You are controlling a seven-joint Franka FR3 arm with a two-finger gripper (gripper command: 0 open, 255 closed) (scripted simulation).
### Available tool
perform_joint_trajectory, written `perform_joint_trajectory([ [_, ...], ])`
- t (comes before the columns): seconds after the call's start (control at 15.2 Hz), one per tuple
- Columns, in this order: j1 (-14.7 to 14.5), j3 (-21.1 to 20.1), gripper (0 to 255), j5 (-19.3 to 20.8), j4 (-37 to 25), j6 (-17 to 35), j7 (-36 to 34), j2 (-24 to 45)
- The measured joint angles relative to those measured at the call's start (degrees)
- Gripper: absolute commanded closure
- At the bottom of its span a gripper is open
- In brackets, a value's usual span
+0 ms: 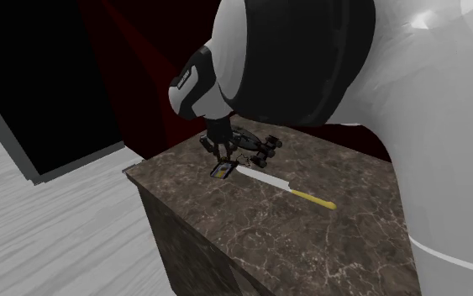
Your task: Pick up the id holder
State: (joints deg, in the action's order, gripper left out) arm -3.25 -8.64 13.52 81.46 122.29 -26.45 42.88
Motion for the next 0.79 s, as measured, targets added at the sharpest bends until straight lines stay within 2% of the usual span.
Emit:
perform_joint_trajectory([
  [0.46,0.0,0.0,255,0.0,0.1,0.1,0.0,0.0],
  [0.79,0.1,-0.2,255,-0.3,0.0,-1.8,0.3,-1.8],
])
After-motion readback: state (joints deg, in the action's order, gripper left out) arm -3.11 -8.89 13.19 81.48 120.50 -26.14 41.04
